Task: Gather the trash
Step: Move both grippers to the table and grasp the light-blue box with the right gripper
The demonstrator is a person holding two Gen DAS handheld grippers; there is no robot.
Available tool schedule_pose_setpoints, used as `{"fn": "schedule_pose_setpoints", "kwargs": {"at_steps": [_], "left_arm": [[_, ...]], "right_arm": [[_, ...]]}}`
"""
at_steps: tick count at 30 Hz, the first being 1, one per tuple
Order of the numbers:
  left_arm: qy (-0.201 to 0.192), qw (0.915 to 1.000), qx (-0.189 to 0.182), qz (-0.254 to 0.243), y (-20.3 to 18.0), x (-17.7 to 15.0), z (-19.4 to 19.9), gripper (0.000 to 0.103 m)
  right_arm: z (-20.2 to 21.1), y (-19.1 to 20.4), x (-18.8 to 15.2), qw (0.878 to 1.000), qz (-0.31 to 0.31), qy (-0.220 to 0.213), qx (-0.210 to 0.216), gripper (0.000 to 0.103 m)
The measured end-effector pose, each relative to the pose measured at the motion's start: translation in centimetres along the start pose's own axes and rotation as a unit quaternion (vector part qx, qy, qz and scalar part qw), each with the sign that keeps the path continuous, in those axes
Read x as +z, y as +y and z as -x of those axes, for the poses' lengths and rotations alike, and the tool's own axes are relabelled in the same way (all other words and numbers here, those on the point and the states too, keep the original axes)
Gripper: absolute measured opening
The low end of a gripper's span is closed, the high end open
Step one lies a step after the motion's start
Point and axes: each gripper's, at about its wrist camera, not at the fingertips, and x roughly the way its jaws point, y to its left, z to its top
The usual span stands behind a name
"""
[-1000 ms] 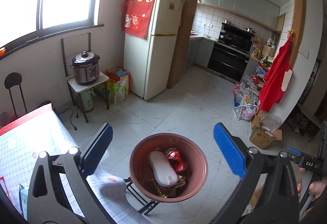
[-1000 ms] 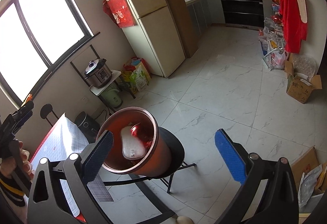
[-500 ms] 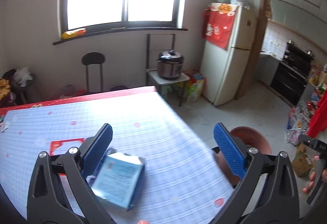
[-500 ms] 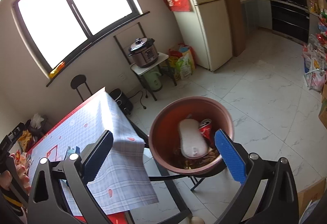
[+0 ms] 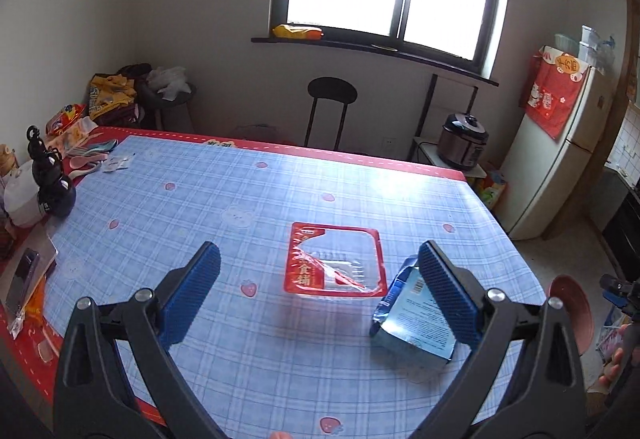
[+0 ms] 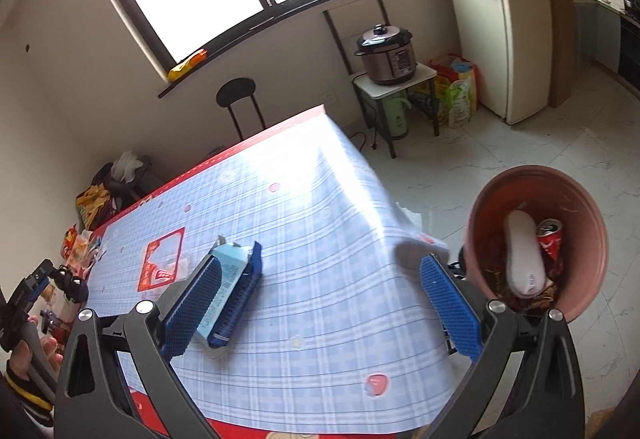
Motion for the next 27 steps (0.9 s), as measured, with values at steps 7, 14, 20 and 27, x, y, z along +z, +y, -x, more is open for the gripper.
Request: {"fn": "schedule_pose_setpoints", "kwargs": {"at_steps": [7,14,20,27], "left_arm": [[0.036,0.9987,0.007,0.035,5.6,-0.8,-1.9,0.098],[0.069,0.9961,-0.004,0.055,9.9,-1.7,-4.5,0.097],[0.08,0.9955,-0.023,0.045,11.4,-1.8,-6.4,0.097],[0.092,0.9939,-0.031,0.052,13.2,-2.3,-7.7,0.097]], "right_arm": [[-7.1,5.8,-2.2,0.998,0.012,0.055,0.043,0.098],[-14.3,9.1,-5.5,0.994,0.019,0.102,0.03,0.09],[-18.7,10.8,-6.9,0.992,0.013,0.123,0.011,0.083],[-20.9,11.3,-8.6,0.99,-0.02,0.142,0.0,0.081]]}}
